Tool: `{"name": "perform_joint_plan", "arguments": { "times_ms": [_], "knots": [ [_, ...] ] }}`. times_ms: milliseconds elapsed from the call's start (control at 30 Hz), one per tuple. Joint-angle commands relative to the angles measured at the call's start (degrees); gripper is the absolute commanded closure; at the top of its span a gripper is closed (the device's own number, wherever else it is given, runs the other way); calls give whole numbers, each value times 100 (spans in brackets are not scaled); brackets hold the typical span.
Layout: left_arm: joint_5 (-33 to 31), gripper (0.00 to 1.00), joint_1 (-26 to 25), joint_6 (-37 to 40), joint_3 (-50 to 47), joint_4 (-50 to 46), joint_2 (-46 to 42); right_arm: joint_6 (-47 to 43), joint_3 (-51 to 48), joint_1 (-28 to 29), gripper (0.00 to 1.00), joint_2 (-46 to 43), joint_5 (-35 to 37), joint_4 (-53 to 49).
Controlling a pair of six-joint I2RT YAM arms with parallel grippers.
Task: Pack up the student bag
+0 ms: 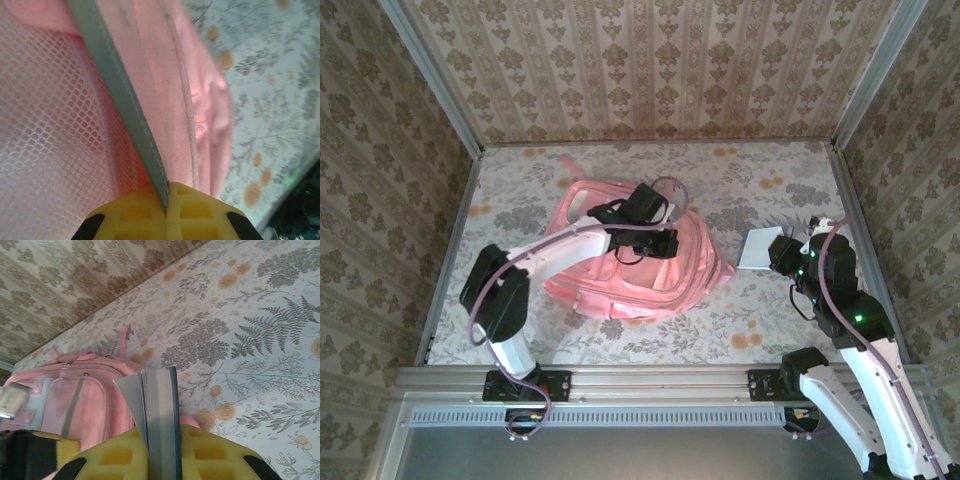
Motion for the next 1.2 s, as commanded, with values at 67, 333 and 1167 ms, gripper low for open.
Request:
{"name": "perform_joint_plan", "arguments": {
  "times_ms": [67,333,1167],
  "knots": [
    [587,100,569,563,564,-1026,-1253,66,133,-24,88,-6,-504,233],
    [1725,100,1619,261,135,-697,-2201,791,-295,-28,93,295,-2383,1231],
    [3098,100,2486,-222,6,33,-2474,3429,-972,1620,98,2906,-2534,6165]
  ]
}}
